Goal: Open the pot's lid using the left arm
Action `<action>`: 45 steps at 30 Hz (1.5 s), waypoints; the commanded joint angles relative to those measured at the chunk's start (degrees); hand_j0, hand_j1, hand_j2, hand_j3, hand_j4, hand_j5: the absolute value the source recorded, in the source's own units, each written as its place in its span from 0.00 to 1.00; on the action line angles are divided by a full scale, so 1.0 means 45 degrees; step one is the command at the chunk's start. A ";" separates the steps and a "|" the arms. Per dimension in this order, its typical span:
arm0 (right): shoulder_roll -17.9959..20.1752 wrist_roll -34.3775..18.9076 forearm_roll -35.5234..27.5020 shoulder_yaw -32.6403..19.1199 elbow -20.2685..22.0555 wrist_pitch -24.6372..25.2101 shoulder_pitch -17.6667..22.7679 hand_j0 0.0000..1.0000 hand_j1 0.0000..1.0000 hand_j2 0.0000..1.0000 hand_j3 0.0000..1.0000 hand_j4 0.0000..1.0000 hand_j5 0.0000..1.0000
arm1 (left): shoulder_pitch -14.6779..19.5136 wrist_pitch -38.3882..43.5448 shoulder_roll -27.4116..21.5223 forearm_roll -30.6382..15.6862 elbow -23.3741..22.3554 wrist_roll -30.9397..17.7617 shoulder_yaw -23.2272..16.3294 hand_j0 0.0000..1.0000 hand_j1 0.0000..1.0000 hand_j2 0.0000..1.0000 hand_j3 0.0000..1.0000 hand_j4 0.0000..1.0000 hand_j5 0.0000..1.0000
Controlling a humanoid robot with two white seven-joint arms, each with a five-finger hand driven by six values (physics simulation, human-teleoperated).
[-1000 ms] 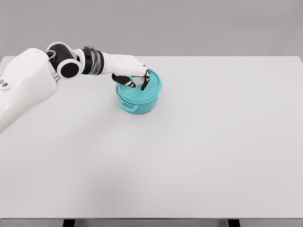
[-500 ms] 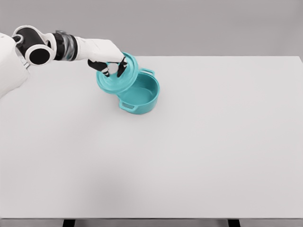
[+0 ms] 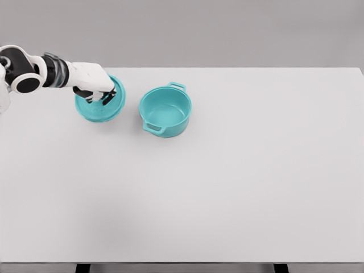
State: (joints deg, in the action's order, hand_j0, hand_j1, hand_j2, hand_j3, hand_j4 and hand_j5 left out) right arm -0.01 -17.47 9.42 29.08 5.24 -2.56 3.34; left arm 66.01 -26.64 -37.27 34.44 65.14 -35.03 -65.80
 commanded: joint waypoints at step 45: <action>0.0002 -0.0004 -0.0003 0.0004 0.0007 -0.0017 0.0000 1.00 1.00 1.00 1.00 1.00 1.00 | -0.0352 0.0217 -0.1015 -0.4098 -0.4220 0.0006 0.0950 1.00 1.00 1.00 1.00 1.00 1.00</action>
State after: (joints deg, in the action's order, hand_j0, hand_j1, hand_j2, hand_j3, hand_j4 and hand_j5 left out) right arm -0.01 -17.47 9.42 29.08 5.25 -2.56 3.34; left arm 64.34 -25.82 -41.01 20.53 49.80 -35.02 -62.40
